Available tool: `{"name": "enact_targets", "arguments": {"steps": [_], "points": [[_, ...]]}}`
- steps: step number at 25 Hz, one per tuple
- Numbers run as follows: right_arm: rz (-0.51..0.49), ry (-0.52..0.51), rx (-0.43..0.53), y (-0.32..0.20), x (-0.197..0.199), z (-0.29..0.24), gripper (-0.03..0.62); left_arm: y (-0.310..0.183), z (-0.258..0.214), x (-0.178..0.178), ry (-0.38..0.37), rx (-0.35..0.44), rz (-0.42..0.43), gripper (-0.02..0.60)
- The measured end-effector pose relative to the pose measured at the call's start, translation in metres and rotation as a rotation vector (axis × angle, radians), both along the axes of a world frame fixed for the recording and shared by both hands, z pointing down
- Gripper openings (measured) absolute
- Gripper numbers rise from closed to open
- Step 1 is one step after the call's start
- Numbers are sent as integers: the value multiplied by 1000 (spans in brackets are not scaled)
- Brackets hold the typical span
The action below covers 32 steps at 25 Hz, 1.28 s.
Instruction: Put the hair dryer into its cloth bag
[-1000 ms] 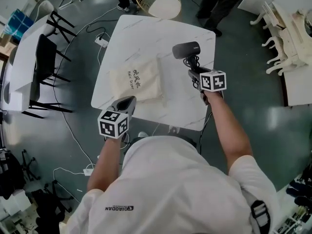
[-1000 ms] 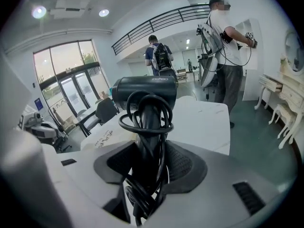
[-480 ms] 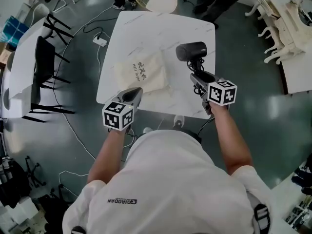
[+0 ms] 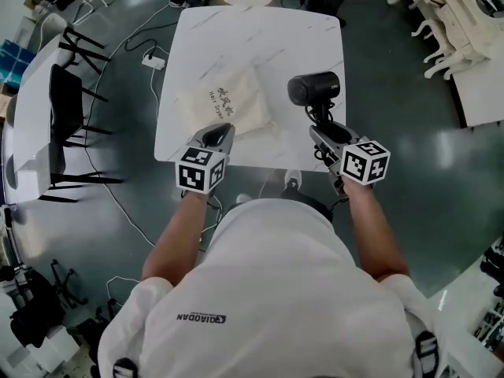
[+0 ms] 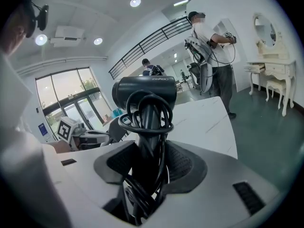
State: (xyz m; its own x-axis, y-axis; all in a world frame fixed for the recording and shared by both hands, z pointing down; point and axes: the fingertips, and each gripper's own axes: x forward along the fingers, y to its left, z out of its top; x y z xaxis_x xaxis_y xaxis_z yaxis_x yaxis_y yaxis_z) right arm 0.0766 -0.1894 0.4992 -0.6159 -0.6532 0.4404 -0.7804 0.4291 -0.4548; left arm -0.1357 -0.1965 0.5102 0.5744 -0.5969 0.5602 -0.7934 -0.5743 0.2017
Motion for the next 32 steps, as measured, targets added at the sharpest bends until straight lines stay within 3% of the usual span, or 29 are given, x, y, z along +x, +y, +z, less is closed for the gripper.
{"name": "enact_targets", "arguments": {"steps": [1,3,13,18,26,32], "points": [[3,2,-2,5,3,2,212,-5,4,6,-20,1,13,34],[11,8,-4,12,9,7,212,-17,17,18,-65,-8,42,113],[43,18,-4,19,55,25,212,-84,78,76,-331,-53,78,197],[31,30,17,12,78,31,212,-107,115,99,-520,-71,120,268],[1,-10,0,8,91,49,212,-127,155,114,-583,-182,38,291],[-37,-12,-18,1,106,59,212,-138,180,110,-743,-169,-35,297]]}}
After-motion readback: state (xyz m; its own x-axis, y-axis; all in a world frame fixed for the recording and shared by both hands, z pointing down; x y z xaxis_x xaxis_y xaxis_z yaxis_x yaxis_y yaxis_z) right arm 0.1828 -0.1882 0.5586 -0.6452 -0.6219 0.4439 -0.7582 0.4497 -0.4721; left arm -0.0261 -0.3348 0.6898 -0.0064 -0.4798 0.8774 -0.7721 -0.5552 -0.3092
